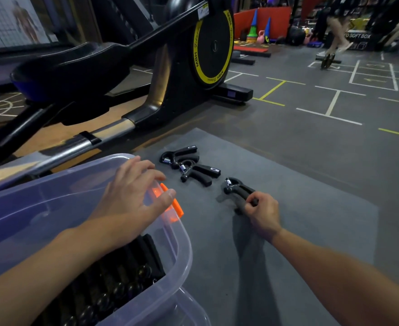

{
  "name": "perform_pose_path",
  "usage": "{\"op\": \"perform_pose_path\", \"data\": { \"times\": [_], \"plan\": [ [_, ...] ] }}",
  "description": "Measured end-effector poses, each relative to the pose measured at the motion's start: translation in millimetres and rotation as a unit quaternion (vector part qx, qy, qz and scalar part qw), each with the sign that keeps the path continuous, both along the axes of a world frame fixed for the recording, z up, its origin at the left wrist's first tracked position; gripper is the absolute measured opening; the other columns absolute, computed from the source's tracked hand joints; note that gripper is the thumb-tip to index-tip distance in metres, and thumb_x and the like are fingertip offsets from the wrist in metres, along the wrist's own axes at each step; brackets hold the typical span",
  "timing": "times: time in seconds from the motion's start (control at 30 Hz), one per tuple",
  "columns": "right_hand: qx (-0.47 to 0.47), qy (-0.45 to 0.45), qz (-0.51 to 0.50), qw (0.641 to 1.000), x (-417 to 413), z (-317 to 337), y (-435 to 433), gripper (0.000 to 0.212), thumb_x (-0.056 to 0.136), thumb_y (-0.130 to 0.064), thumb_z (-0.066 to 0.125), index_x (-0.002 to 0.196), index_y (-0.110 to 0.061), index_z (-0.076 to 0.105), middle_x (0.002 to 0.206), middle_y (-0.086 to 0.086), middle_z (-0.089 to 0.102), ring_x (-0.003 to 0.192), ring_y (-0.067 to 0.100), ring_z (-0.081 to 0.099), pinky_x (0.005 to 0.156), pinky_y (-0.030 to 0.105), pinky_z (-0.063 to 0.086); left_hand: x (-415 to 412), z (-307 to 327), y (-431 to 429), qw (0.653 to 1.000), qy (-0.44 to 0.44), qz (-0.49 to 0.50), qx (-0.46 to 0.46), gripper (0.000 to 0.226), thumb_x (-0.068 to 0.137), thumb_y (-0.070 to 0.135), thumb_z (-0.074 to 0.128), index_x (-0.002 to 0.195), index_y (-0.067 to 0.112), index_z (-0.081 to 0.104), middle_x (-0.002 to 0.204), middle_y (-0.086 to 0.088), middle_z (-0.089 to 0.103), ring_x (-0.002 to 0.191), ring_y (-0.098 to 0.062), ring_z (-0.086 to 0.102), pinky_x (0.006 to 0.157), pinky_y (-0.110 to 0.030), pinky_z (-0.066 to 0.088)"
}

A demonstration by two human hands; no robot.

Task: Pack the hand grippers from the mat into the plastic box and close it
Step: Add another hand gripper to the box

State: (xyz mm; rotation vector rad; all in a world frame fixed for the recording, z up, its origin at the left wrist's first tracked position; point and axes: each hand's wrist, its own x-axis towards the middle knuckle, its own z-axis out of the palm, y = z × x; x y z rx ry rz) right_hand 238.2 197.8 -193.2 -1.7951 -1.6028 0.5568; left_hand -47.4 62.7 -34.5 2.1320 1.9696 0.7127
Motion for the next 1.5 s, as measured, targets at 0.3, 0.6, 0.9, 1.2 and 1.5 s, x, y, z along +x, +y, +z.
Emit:
{"op": "perform_pose_path", "data": {
  "times": [0.3, 0.6, 0.9, 1.2, 1.5],
  "plan": [
    [0.04, 0.08, 0.022, 0.996, -31.5, 59.2, -20.0, 0.011, 0.077, -0.012, 0.07, 0.077, -0.022, 0.068, 0.071, -0.003, 0.063, 0.067, 0.014, 0.056, 0.059, 0.017, 0.038, -3.6, 14.4, -4.7, 1.0, 0.006, -0.028, 0.008, 0.057, 0.077, 0.075, 0.032, 0.111, 0.037, 0.058, 0.123, 0.027, 0.043, 0.141, -0.006, 0.023, 0.111, -0.045, 0.029],
    [0.152, 0.14, 0.096, 0.974, -82.7, 169.7, -41.6, 0.015, 0.076, -0.011, 0.071, 0.076, -0.025, 0.068, 0.07, 0.002, 0.066, 0.065, 0.016, 0.057, 0.067, 0.028, 0.046, -10.8, 46.8, -21.5, 0.994, -0.077, -0.018, 0.072, 0.021, 0.09, 0.038, 0.06, 0.11, 0.029, 0.061, 0.11, 0.016, 0.058, 0.11, -0.009, 0.053, 0.096, -0.037, 0.044],
    [0.134, 0.205, 0.209, 0.947, -132.3, 237.1, -70.2, 0.009, 0.07, -0.024, 0.071, 0.071, -0.032, 0.068, 0.059, -0.005, 0.054, 0.054, 0.014, 0.048, 0.053, 0.038, 0.049, -37.0, 83.0, -40.2, 0.977, -0.132, 0.017, 0.168, 0.031, 0.084, 0.019, 0.071, 0.11, 0.028, 0.058, 0.105, 0.014, 0.057, 0.097, 0.001, 0.055, 0.09, -0.023, 0.045],
    [0.072, 0.267, 0.321, 0.906, -172.8, 247.3, -113.6, 0.018, 0.078, -0.011, 0.071, 0.074, -0.028, 0.07, 0.067, 0.009, 0.059, 0.063, 0.023, 0.055, 0.064, 0.047, 0.057, -80.5, 87.3, -72.9, 0.974, -0.15, 0.032, 0.166, 0.03, 0.084, 0.017, 0.074, 0.108, 0.032, 0.062, 0.096, 0.016, 0.063, 0.093, -0.003, 0.062, 0.087, -0.039, 0.054],
    [0.004, 0.294, 0.361, 0.885, -198.6, 237.5, -120.3, 0.023, 0.082, -0.006, 0.07, 0.073, -0.027, 0.07, 0.068, 0.013, 0.054, 0.065, 0.026, 0.053, 0.064, 0.05, 0.054, -106.9, 72.4, -86.5, 0.973, -0.176, 0.041, 0.144, 0.029, 0.084, 0.019, 0.074, 0.108, 0.034, 0.064, 0.089, 0.017, 0.065, 0.086, -0.005, 0.064, 0.084, -0.037, 0.054]
  ]
}}
